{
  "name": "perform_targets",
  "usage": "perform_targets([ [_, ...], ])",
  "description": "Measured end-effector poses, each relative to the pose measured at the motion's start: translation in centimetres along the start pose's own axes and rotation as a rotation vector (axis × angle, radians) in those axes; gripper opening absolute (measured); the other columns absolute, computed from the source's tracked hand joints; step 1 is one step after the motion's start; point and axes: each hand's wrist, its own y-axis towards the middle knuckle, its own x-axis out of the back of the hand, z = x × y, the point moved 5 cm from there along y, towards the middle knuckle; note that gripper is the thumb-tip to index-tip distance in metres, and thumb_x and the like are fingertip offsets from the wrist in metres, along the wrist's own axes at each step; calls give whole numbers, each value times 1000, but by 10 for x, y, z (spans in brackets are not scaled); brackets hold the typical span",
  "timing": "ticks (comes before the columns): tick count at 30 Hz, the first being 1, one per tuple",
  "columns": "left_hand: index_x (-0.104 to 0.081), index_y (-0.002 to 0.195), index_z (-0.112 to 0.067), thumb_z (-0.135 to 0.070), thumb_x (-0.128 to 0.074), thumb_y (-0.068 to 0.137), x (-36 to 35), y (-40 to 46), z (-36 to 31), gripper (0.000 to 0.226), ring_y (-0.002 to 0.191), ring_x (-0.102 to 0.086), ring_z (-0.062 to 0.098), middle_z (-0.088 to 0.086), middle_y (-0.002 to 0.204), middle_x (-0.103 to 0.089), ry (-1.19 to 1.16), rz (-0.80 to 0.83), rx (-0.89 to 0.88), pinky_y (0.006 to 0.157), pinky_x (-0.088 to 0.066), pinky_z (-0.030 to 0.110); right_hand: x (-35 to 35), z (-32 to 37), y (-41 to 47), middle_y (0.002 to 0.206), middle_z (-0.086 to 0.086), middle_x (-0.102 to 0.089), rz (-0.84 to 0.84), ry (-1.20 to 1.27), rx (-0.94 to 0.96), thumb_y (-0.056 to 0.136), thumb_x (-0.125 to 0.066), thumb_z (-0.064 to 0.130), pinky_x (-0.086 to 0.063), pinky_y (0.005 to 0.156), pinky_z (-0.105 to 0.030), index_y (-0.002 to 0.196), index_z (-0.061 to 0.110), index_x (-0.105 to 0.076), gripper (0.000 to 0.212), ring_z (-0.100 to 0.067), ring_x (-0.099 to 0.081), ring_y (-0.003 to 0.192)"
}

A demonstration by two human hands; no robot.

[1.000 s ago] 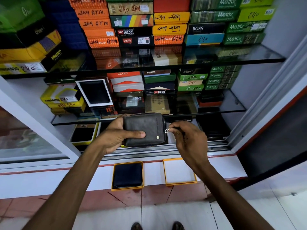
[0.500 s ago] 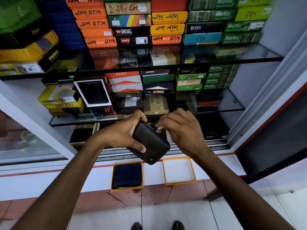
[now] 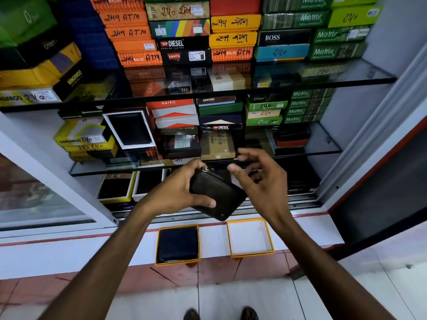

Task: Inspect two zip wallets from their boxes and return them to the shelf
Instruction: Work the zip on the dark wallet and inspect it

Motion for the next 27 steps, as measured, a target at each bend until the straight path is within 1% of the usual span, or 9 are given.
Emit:
perform_targets([
  [4,-52,115,-12,-12,-85,68,6,1,1,57,103,-69,20,7,109,-72,-228,-104,24,85,-59,37,0,-36,-15,97,-6,-77,51,379,-537,96,-54,39,-57,71,-40,105,19,-71,28,-23,-71,81],
  [6,-55,116,-7,-10,-78,72,7,0,3,50,106,-69,19,7,111,-72,-381,-136,21,84,-58,30,-4,-43,-23,100,-8,-78,154,423,-664,95,-54,41,-59,77,-39,104,20,-73,30,-26,-75,87],
  [10,-57,122,-6,-13,-64,83,6,3,4,40,107,-68,16,5,115,-72,-589,-113,58,83,-57,25,-11,-35,-30,101,-11,-77,300,526,-645,90,-64,27,-61,75,-35,104,14,-73,21,-27,-74,89],
  [14,-60,118,-8,-21,-63,81,5,3,5,40,106,-68,16,5,114,-72,-627,-124,70,88,-57,29,-8,-24,-24,94,-9,-79,238,559,-566,86,-70,9,-60,68,-31,103,6,-74,18,-22,-76,84],
  [18,-68,108,-15,-40,-61,84,14,1,7,35,102,-69,24,6,109,-73,-540,-250,107,84,-58,40,2,-12,-22,85,1,-79,43,324,-300,77,-81,9,-63,70,-33,94,18,-76,20,-15,-76,79],
  [20,-70,108,-16,-54,-55,85,19,-1,6,46,98,-72,27,6,109,-74,-481,-288,158,81,-58,42,8,1,-24,85,9,-78,-12,107,-18,73,-84,15,-61,67,-23,95,23,-76,24,-6,-73,73],
  [23,-70,105,-14,-69,-48,80,19,-4,4,64,82,-74,29,11,95,-77,-520,-243,233,73,-59,37,8,19,-31,98,6,-78,-56,-259,515,75,-81,17,-57,78,-20,99,16,-79,24,-6,-72,85],
  [25,-72,98,-14,-66,-56,76,21,-6,1,58,68,-70,22,8,82,-74,-599,-248,252,60,-55,30,5,23,-37,103,0,-78,-65,-386,778,79,-77,10,-57,85,-26,97,9,-80,18,-14,-73,91],
  [27,-75,89,-13,-48,-70,75,24,-6,1,38,65,-61,16,5,76,-70,-655,-261,240,50,-50,25,3,20,-39,108,-5,-76,-26,-452,936,81,-79,7,-58,88,-33,98,4,-79,17,-20,-73,99],
])
